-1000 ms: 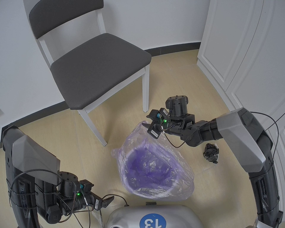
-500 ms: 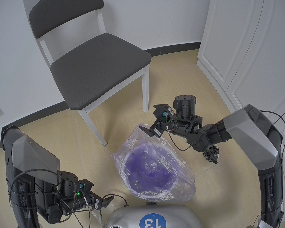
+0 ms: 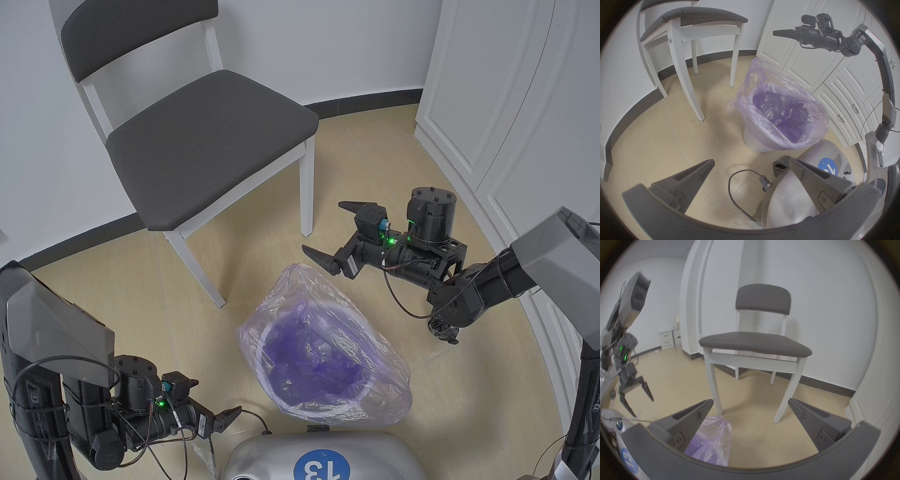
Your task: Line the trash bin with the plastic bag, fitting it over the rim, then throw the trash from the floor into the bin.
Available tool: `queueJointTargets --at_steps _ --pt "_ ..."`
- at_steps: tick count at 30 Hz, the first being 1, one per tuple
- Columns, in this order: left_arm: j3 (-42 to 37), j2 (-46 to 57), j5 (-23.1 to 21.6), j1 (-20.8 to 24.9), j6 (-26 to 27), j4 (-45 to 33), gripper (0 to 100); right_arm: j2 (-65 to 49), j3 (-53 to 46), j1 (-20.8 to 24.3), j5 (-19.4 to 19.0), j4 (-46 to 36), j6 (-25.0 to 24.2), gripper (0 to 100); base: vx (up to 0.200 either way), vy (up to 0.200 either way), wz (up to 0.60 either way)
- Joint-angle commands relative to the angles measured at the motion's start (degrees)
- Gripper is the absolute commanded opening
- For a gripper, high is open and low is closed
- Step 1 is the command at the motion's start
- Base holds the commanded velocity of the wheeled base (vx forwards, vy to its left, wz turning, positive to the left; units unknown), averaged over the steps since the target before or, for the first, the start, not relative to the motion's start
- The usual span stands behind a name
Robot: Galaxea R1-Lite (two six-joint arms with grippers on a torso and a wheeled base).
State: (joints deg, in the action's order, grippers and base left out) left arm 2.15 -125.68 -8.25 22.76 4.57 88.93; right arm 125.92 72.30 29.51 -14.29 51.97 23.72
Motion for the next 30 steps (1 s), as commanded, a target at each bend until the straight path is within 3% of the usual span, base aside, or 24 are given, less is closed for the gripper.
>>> queueJointTargets --at_steps 1,4,8,9,12,14,16,21,23,28,30 --pt "3.0 1.1 -0.4 0.1 0.2 1.1 100 2.0 1.3 -0.7 7.0 1.1 -0.9 100 0.000 0.000 0.00" --pt "4.0 1.8 -0.4 0.4 -0.6 1.1 100 3.6 0.6 -0.7 15.6 2.2 -1.4 100 0.000 0.000 0.00" --pt "5.2 3.3 -0.3 2.2 -2.3 1.1 100 4.2 -3.0 -0.1 19.8 3.8 -4.3 100 0.000 0.000 0.00" --pt "5.3 3.3 -0.3 2.3 -2.5 1.1 100 3.6 -3.9 0.1 19.8 3.4 -4.5 100 0.000 0.000 0.00" --pt "7.1 3.4 1.1 3.5 -3.5 1.1 100 -5.9 -11.7 3.0 17.0 -9.7 -8.3 100 0.000 0.000 0.00" --pt "11.9 2.6 1.9 3.3 -3.2 0.2 100 -8.8 -12.1 4.1 14.4 -21.8 -7.2 100 0.000 0.000 0.00" --pt "17.7 1.8 2.9 3.1 -2.2 -3.7 100 -9.8 -11.1 5.0 13.9 -28.5 -5.2 100 0.000 0.000 0.00" --pt "30.5 5.2 5.4 3.5 -2.5 -23.4 100 -8.1 -11.5 6.2 14.0 -28.0 -0.5 100 0.000 0.000 0.00" --pt "35.4 4.9 5.5 3.7 -2.2 -29.4 100 -7.1 -12.1 6.2 14.0 -28.0 3.4 100 0.000 0.000 0.00" --pt "46.8 1.3 9.4 3.4 -1.8 -40.2 100 -5.2 -12.8 4.0 15.9 -27.9 12.3 100 0.000 0.000 0.00" --pt "50.8 -0.1 11.4 2.9 -1.8 -44.3 100 -5.0 -13.1 3.4 15.9 -28.0 13.6 100 0.000 0.000 0.00"
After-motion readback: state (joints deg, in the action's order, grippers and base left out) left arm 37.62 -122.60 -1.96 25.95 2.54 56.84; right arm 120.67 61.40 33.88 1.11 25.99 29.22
